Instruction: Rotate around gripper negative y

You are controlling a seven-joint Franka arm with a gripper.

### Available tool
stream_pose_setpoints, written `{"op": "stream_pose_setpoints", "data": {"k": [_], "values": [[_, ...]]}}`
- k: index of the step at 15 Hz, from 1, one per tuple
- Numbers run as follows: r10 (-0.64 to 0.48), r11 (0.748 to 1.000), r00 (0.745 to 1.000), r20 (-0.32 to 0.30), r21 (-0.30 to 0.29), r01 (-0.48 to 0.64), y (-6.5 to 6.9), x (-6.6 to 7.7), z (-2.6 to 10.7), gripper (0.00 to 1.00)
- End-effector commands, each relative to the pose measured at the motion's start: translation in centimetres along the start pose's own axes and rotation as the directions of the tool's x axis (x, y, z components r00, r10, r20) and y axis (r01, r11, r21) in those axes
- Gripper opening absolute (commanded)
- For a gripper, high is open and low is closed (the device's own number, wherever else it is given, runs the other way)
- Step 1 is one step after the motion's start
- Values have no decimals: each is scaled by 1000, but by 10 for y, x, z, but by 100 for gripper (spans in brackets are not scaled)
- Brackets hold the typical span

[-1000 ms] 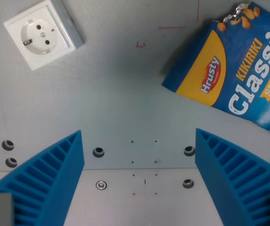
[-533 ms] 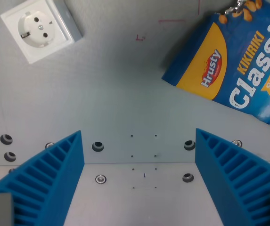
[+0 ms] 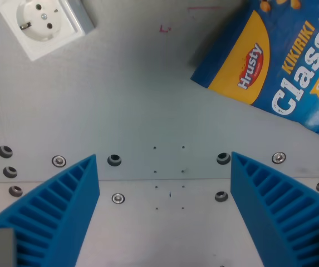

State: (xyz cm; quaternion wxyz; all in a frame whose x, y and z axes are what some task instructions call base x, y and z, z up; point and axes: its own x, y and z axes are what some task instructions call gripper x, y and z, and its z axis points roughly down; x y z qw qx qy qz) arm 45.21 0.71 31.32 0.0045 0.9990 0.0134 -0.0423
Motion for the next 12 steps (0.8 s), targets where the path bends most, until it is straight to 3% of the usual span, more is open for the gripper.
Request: {"op": "stream_pose_setpoints", "data": {"k": [1,12], "values": [[-1,1000,980,201,1,0,0,7,-7,100],[-1,1000,940,342,1,0,0,7,-7,100]]}}
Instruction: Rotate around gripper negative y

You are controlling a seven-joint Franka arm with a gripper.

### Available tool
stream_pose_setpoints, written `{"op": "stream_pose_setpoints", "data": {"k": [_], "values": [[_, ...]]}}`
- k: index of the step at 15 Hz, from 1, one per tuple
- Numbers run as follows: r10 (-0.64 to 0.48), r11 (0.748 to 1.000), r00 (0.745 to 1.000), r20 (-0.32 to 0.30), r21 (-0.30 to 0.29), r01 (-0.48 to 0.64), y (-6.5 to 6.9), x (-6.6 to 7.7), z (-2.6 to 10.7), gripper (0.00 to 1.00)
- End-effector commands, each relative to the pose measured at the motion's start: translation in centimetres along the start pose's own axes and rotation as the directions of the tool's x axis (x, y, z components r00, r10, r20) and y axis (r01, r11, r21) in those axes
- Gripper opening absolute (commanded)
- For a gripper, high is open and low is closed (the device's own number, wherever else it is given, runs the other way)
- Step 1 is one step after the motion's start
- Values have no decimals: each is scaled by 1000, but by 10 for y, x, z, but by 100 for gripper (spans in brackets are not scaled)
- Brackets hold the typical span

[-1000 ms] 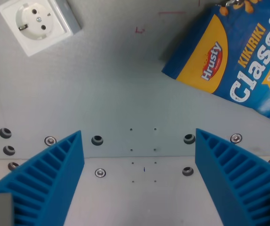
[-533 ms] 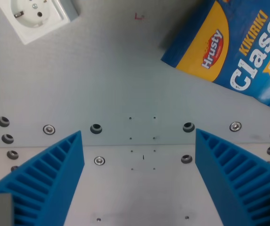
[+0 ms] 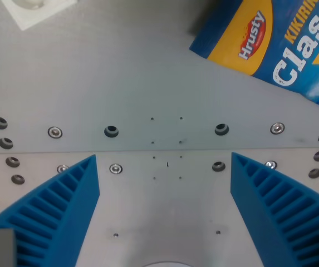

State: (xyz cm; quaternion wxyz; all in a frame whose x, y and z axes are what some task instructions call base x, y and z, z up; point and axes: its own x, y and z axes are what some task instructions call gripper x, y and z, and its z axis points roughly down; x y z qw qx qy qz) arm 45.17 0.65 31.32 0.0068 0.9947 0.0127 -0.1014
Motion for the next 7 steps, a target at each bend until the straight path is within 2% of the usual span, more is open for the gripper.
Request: {"op": "stream_pose_setpoints", "data": {"k": [1,7], "values": [[-2,1000,970,241,4,2,-1,7,-8,100],[-3,1000,948,318,4,2,-1,7,-8,100]]}}
